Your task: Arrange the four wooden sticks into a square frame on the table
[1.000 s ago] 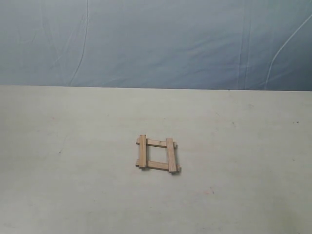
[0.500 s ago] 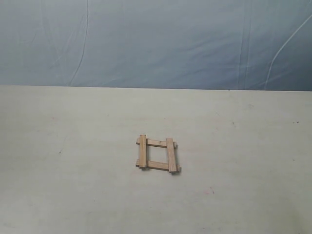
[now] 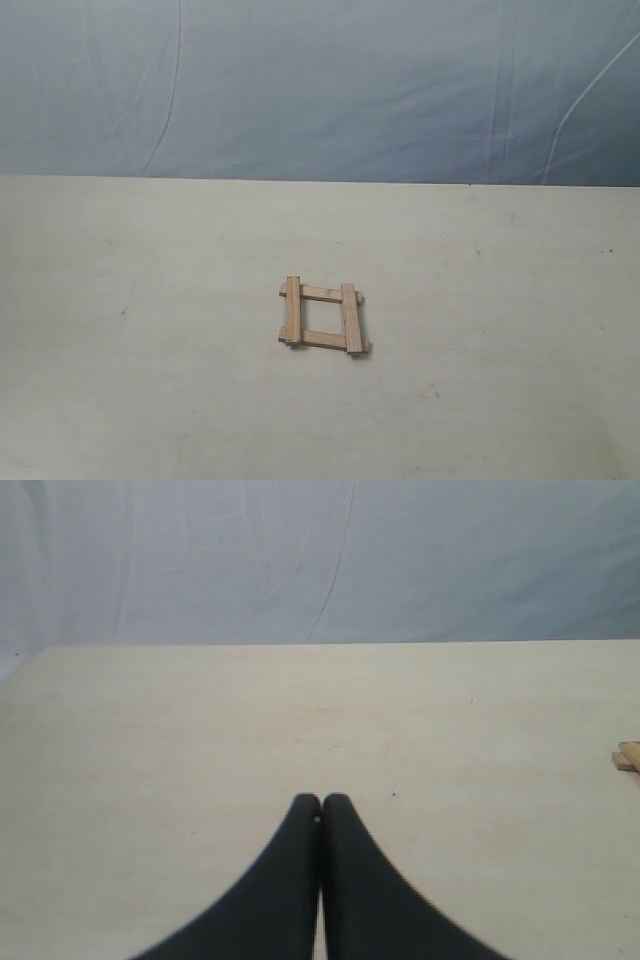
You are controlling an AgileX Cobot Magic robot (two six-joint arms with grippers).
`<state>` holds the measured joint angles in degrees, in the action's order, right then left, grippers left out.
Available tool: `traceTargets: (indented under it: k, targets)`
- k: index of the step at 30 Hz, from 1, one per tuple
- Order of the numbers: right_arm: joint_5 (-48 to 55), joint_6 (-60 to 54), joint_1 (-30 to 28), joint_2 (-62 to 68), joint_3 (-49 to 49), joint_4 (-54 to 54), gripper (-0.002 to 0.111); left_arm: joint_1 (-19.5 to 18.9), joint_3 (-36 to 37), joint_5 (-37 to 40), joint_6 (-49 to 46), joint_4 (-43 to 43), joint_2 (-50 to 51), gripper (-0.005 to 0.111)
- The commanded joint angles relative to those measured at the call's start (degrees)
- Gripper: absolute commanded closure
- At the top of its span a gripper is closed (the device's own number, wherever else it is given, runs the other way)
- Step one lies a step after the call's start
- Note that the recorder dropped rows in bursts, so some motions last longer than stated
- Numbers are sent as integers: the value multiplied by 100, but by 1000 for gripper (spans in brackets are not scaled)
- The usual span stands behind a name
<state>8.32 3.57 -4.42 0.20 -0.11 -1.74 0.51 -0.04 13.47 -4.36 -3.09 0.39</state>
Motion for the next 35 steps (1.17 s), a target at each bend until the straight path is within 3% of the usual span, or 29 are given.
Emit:
traceTargets:
  k: [1,35]
  targets:
    - [15,-38,93,-20,11,-44,109,-34,4,20,36,15,-39,107]
    - [15,-38,178,-20,11,-44,109,-34,4,20,36,27,-39,107]
